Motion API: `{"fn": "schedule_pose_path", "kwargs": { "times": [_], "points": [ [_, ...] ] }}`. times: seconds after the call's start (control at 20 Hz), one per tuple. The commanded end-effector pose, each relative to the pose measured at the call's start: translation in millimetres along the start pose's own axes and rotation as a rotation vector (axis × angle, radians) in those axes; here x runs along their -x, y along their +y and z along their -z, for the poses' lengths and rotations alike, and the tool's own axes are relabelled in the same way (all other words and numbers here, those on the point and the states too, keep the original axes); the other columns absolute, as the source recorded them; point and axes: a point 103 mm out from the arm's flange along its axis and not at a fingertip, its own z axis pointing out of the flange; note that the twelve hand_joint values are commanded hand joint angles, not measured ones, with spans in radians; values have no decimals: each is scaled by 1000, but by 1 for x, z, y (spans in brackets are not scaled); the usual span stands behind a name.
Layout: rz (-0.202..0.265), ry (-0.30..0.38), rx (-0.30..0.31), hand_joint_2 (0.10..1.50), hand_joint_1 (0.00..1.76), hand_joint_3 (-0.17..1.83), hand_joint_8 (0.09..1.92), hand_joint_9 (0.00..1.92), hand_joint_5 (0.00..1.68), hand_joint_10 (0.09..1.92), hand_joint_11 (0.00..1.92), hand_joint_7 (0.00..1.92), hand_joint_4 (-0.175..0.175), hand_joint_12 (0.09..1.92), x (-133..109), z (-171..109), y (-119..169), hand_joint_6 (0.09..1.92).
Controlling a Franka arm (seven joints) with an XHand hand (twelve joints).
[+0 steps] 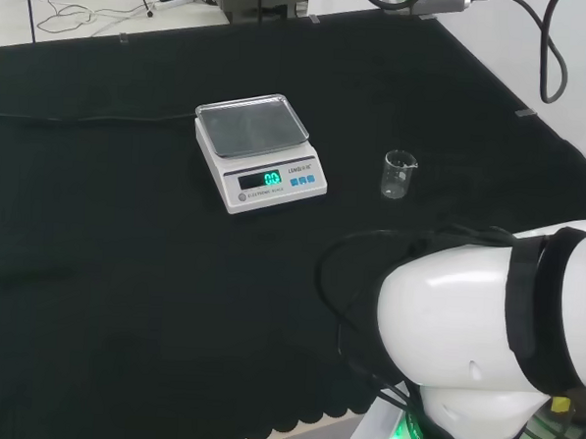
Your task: Pick up the beaker.
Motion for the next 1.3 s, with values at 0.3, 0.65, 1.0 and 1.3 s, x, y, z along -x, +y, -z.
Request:
{"fn": "schedule_pose_path", "kwargs": {
  "times": [0.3,0.65,1.0,1.3],
  "points": [
    [-14,5,-9,1035,593,-60,600,346,334,762,2,263,1,1438,20,-13,15,292],
    [-24,23,-49,1036,591,-61,607,342,338,768,0,259,0,1441,37,-47,36,283],
    [-26,64,-97,1037,592,-62,612,342,343,770,0,259,-1,1443,52,-89,59,279],
    [-42,63,-130,1038,593,-63,616,342,351,772,0,259,-3,1444,65,-122,80,278]
  ]
}}
